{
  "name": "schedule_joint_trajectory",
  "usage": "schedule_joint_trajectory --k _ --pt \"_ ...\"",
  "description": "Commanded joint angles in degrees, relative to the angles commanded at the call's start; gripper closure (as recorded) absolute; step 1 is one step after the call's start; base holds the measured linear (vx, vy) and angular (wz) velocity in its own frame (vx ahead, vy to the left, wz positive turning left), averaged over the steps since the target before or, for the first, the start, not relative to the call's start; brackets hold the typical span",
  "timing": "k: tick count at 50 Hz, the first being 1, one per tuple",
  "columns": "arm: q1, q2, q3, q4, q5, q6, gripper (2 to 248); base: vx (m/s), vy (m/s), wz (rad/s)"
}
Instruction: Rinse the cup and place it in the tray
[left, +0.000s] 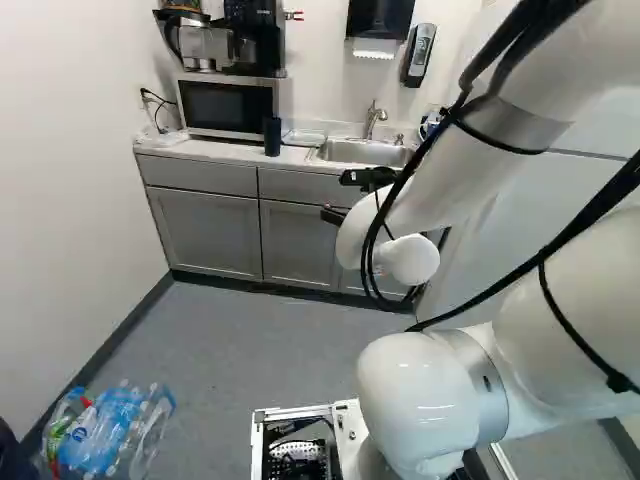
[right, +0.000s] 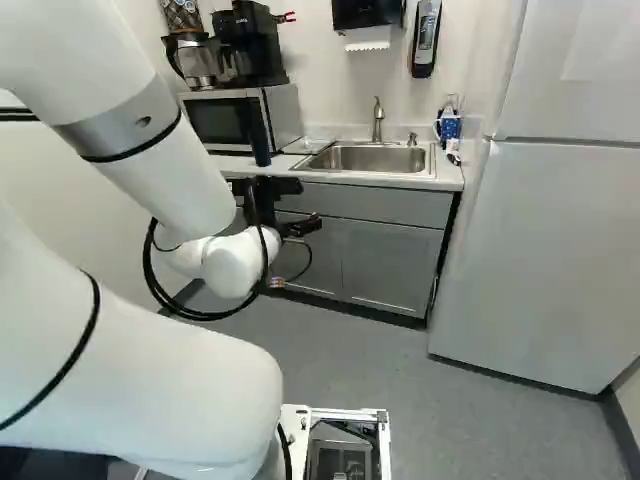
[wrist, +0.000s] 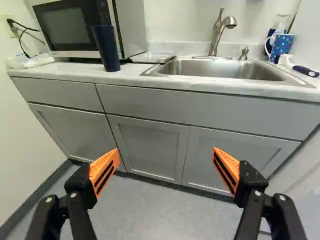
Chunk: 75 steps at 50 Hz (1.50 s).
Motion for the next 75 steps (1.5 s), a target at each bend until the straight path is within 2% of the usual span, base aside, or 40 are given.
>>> schedule_joint_trajectory --k 75 --pt "0.0 -0.3 -10.6 0.0 0.0 0.0 3 0.0 0.0 0.0"
